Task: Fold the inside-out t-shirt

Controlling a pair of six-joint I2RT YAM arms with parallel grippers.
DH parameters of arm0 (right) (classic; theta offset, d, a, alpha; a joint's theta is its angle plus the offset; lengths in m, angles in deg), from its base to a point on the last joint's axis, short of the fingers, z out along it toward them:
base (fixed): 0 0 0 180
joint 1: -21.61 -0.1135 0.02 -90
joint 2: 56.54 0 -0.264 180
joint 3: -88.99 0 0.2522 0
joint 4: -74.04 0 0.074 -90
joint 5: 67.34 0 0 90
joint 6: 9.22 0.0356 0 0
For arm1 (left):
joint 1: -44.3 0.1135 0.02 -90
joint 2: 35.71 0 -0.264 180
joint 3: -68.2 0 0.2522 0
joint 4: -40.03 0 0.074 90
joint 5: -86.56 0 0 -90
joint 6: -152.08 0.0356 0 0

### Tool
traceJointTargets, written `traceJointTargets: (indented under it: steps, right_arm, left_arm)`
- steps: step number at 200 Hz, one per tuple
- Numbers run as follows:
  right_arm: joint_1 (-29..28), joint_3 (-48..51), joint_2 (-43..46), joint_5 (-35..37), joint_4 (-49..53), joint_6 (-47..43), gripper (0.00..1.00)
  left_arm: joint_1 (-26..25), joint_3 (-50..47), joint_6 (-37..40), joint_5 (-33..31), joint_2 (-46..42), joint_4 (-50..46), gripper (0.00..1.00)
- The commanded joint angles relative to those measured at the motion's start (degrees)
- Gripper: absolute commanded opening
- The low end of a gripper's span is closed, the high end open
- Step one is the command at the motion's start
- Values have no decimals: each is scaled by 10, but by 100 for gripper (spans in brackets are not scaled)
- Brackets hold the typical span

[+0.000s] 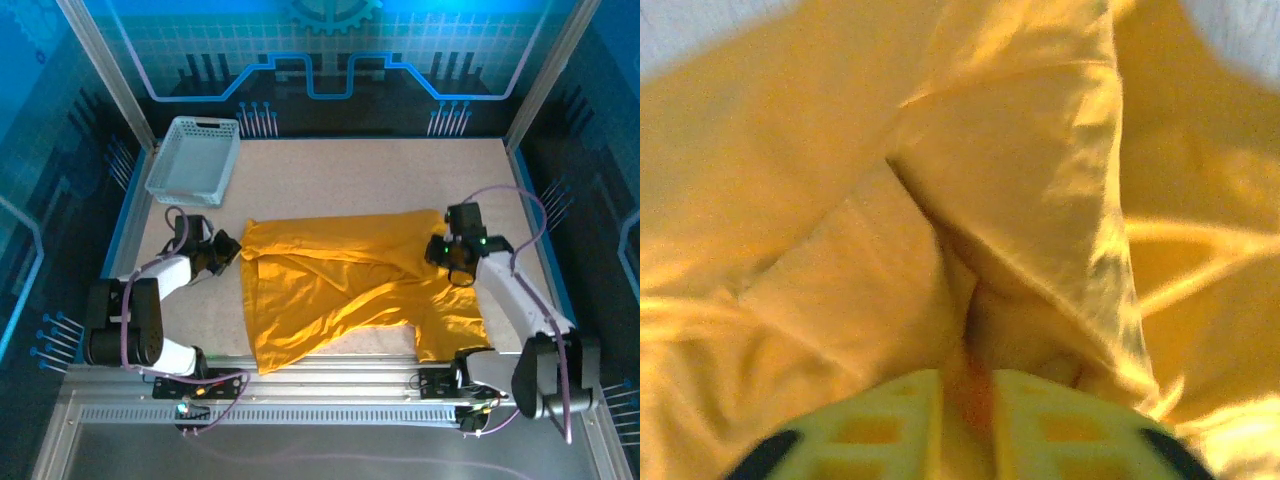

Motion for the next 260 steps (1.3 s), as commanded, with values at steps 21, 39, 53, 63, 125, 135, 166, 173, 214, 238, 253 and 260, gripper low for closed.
traceJointTargets:
  steps: [21,39,53,63,125,135,166,173,214,238,253,260]
  right_arm:
    - [27,39,25,-45,27,8,54]
    - [70,8,10,-65,17,-17,54]
    - [84,-20,-10,-70,-2,-31,54]
    - [84,-40,-35,-64,-7,-36,54]
    - [91,-24,-97,24,-8,13,46]
    - [89,-8,-90,26,-8,19,44]
    - [70,26,-95,9,-23,26,35]
    - [61,27,-101,9,-24,28,33]
    - [4,22,-109,17,-30,52,33]
    - [-22,17,-110,36,-25,62,37]
    - [-31,14,-125,48,-25,66,38]
    - [-33,11,-133,47,-27,66,39]
  left_arm:
    - [6,-40,-15,-30,-37,45,0]
    - [7,-38,-11,-37,-42,42,0]
    - [6,-32,-8,-38,-40,36,0]
    - [6,-28,-8,-38,-40,34,0]
    - [6,-10,-9,-31,-43,26,0]
    - [6,-8,-8,-30,-40,25,0]
    - [6,-8,-9,-28,-35,30,0]
    - [6,-8,-10,-26,-34,32,0]
    - [7,-7,-12,-20,-26,39,0]
    - [6,-8,-11,-20,-28,38,0]
    - [6,-7,-10,-21,-29,37,0]
    - [7,-7,-11,-21,-29,37,0]
